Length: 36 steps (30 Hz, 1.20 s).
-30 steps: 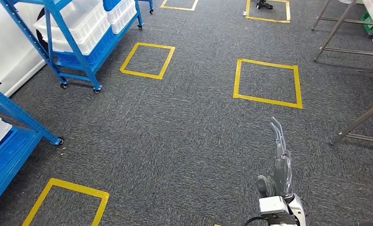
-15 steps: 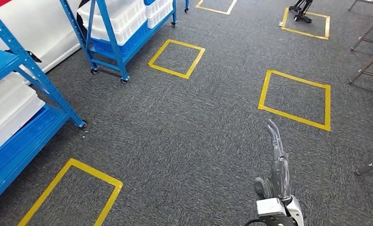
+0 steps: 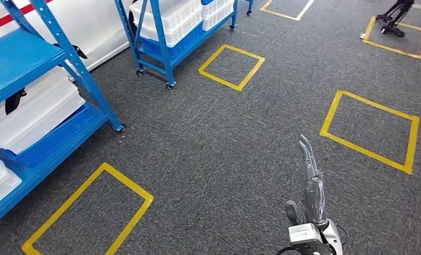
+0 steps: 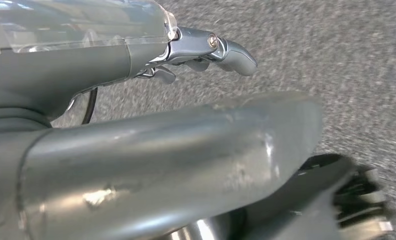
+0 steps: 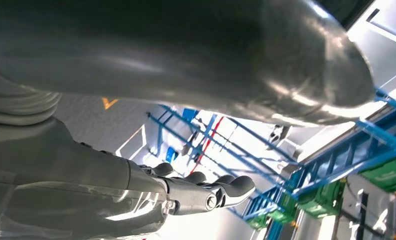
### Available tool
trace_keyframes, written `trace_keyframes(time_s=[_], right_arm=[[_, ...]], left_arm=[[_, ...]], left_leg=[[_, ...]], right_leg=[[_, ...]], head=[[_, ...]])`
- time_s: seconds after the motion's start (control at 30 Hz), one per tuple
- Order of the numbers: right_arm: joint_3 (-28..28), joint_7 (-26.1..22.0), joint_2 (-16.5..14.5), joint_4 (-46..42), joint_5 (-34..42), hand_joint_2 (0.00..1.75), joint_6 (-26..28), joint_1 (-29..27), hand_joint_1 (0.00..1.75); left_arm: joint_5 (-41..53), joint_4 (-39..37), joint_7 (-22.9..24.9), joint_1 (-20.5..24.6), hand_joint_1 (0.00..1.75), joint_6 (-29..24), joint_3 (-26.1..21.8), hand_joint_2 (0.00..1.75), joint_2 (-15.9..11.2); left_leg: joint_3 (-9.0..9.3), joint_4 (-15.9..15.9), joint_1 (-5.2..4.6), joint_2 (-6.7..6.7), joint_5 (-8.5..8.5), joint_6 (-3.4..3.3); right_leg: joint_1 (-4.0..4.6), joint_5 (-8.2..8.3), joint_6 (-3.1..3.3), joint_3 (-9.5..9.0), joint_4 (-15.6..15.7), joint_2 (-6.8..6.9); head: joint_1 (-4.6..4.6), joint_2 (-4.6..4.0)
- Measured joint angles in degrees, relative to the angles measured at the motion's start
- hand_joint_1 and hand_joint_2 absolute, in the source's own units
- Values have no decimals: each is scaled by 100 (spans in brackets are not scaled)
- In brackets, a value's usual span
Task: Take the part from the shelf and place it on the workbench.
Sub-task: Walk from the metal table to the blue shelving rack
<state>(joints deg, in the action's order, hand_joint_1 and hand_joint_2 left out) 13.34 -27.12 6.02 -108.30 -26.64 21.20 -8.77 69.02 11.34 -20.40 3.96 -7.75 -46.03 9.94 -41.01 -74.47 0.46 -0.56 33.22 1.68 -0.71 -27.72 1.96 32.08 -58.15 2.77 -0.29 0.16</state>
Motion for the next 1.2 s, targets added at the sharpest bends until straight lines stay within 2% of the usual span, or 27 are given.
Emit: trace_keyframes(time_s=[0.03,0.07,0.13,0.17,0.2,0.27,0.3,0.37,0.4,0.47,0.5,0.53,0.6,0.67,0.7,0.77,0.8,0.83,0.87,0.9,0.93,0.97,1.0,1.03,1.07,1.13,1.2], right_arm=[[2,0,1,0,-2,0,-1,2,0],[4,1,1,0,-2,0,-2,7,0],[5,8,3,-1,-3,0,-9,24,0],[6,13,6,-1,-3,0,-14,36,0],[8,20,9,-1,-3,0,-20,50,0],[16,28,15,-2,-2,0,-32,86,0],[21,33,19,-1,-2,0,-41,108,0],[28,39,29,-1,-1,0,-57,140,0],[30,43,40,4,-1,0,-64,145,0],[32,49,55,21,-1,0,-78,141,0],[32,50,62,31,-1,0,-84,140,0],[32,50,66,37,-1,0,-87,142,0],[32,51,71,43,-1,0,-90,150,0],[33,55,74,45,-1,0,-90,163,0],[33,56,75,45,-1,0,-90,167,0],[37,57,76,46,0,0,-91,177,0],[40,57,77,46,1,0,-92,188,0],[44,57,78,46,1,0,-93,197,0],[48,57,79,46,2,0,-94,203,0],[51,57,81,46,2,0,-98,203,0],[53,57,82,47,2,0,-101,198,0],[56,57,83,49,2,0,-103,194,0],[61,58,84,51,2,0,-105,191,0],[68,58,84,52,2,0,-104,192,0],[75,58,84,54,2,0,-104,194,0],[86,58,85,55,2,0,-105,199,0],[89,58,85,55,2,0,-105,205,0]], left_arm=[[0,0,1,-8,0,1,0,0,0],[0,0,1,-13,0,2,0,0,0],[0,0,2,-2,0,2,0,0,-1],[1,0,3,11,0,-1,0,0,-1],[1,0,4,22,0,-3,0,0,-2],[2,0,6,31,0,-8,-1,0,-3],[2,0,6,29,0,-9,-2,0,-3],[2,0,7,44,0,-11,-2,0,-3],[2,0,7,56,0,-12,-2,0,-2],[3,0,8,75,0,-11,-2,0,-1],[4,0,9,75,0,-9,-3,0,0],[8,0,9,72,0,-7,-3,0,0],[16,0,10,72,0,-2,-3,0,0],[28,0,10,80,0,2,-2,0,2],[33,0,10,81,0,3,-2,0,3],[42,0,10,72,0,3,-2,0,3],[43,0,10,63,0,1,-3,0,1],[45,0,11,59,0,-1,-3,0,-1],[48,0,12,63,0,-4,-3,0,-3],[51,0,13,72,0,-8,-3,0,-4],[54,0,14,84,0,-10,-2,0,-4],[55,0,14,92,0,-12,-2,0,-4],[56,0,14,92,0,-12,-2,0,-4],[57,0,14,86,0,-12,-2,0,-4],[58,0,14,79,0,-12,-2,0,-5],[60,0,14,76,0,-13,-2,0,-6],[62,0,12,87,0,-15,-2,0,-7]], left_leg=[[68,128,5,22,-116,4],[246,466,8,81,-305,-1],[659,1273,-13,320,-619,-51],[784,1515,-29,400,-695,-84],[820,1615,-49,428,-710,-117],[826,1643,-58,297,-735,-183],[846,1680,-51,234,-755,-217],[899,1751,-20,111,-809,-289],[894,1761,-20,52,-821,-308],[881,1754,-24,-96,-830,-327],[881,1748,-28,-179,-829,-327],[884,1740,-31,-263,-826,-324],[893,1714,-26,-428,-813,-304],[865,1671,-32,-569,-793,-255],[841,1658,-31,-628,-791,-224],[796,1670,-23,-741,-804,-152],[783,1652,-22,-707,-790,-124],[742,1566,-28,-584,-726,-97],[654,1363,-34,-412,-597,-72],[512,1049,-31,-214,-417,-53],[324,663,-24,-85,-219,-30],[146,295,-12,-31,-66,-9],[36,70,-2,-8,-9,6],[31,52,5,11,-63,16],[148,270,9,43,-219,15],[570,1076,-10,232,-582,-28],[818,1574,-50,377,-736,-110]], right_leg=[[2,-11,-6,-8,-3,75],[3,-25,-17,-20,-8,146],[18,-62,-61,-51,-25,273],[27,-78,-92,-64,-33,323],[34,-90,-123,-76,-36,372],[33,-104,-191,-109,-20,466],[21,-136,-226,-126,-39,430],[-5,-358,-280,-21,-350,148],[-18,-533,-294,127,-678,-43],[-19,-812,-307,512,-1402,-225],[-19,-806,-308,627,-1571,-249],[-19,-688,-303,643,-1531,-262],[-33,-238,-282,388,-867,-394],[-44,30,-255,129,-233,-630],[-41,57,-239,82,-101,-699],[-32,53,-190,76,-73,-623],[-37,62,-157,62,-50,-559],[-46,69,-115,44,-24,-487],[-53,74,-76,28,2,-405],[-42,70,-45,17,11,-318],[-29,60,-21,15,11,-232],[-18,51,-11,14,8,-142],[-11,42,-8,12,5,-55],[-8,31,-11,6,1,26],[-6,17,-19,-5,-4,101],[6,-20,-53,-42,-20,235],[29,-53,-107,-71,-35,344]], head=[[0,0],[-1,0],[2,0],[4,0],[8,0],[9,0],[13,0],[33,0],[46,-1],[61,-1],[61,-1],[61,-1],[62,0],[62,1],[59,1],[55,-1],[56,-1],[46,-1],[33,-1],[21,0],[8,0],[6,0],[5,0],[5,-1],[4,-1],[3,-1],[11,0]])
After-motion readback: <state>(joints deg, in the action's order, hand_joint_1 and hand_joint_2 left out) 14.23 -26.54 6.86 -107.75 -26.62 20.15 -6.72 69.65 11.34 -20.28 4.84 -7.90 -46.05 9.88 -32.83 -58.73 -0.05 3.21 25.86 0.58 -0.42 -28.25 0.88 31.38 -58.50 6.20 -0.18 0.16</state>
